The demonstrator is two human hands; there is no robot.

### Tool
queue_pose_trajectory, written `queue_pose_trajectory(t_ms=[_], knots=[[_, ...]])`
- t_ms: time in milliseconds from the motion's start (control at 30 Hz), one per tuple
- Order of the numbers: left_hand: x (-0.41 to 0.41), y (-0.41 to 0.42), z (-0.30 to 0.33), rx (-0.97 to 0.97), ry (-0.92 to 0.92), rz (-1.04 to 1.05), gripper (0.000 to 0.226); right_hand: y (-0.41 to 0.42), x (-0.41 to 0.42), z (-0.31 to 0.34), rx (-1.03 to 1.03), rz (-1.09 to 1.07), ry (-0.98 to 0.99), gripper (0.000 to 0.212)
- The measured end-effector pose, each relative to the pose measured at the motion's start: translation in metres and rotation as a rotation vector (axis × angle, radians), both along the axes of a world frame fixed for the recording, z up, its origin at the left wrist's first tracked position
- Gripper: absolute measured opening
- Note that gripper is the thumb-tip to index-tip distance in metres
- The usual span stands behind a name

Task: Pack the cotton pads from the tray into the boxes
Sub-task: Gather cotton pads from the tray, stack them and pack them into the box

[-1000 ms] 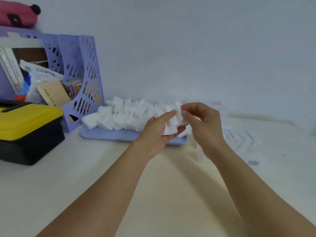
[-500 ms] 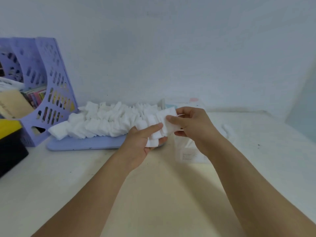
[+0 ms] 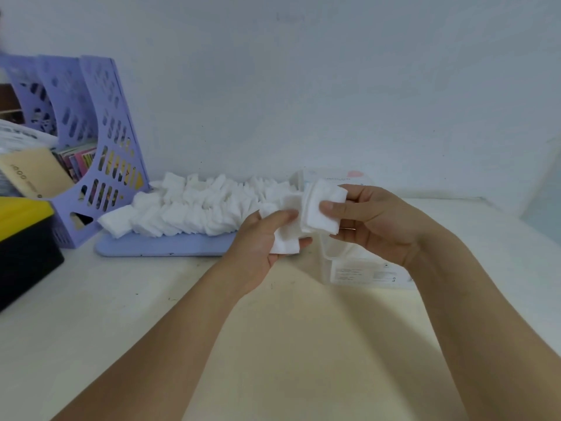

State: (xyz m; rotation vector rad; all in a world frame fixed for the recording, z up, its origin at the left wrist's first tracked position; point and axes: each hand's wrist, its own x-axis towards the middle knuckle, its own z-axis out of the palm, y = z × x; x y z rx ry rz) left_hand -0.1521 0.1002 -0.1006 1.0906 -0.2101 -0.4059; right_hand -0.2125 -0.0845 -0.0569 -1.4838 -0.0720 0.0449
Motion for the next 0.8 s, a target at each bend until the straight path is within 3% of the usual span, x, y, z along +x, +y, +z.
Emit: queue_pose_trajectory(t_ms=[167,467,567,700,800], knots=[[-0.007,-0.001,0.003,0.009,-0.048,-0.045,0.020,0.002,0.003,-0.003,-0.066,-0.104,-0.026,0.039],[-0.014,-0.003,0.008,0.048,-0.060,-0.090,0.025,0.000,0.002,-0.003,-0.182,-0.086,-0.013,0.054],[-0.015,-0.003,0.009,0.060,-0.050,-0.087,0.028,0.003,0.004,-0.006,-0.247,-0.153,-0.032,0.049],[-0.016,-0.003,0.010,0.034,-0.056,-0.095,0.053,0.006,0.006,-0.008,-0.299,-0.226,-0.089,0.038],[-0.016,-0.002,0.011,0.019,-0.056,-0.093,0.052,0.009,0.008,-0.008,-0.306,-0.295,-0.178,0.032]])
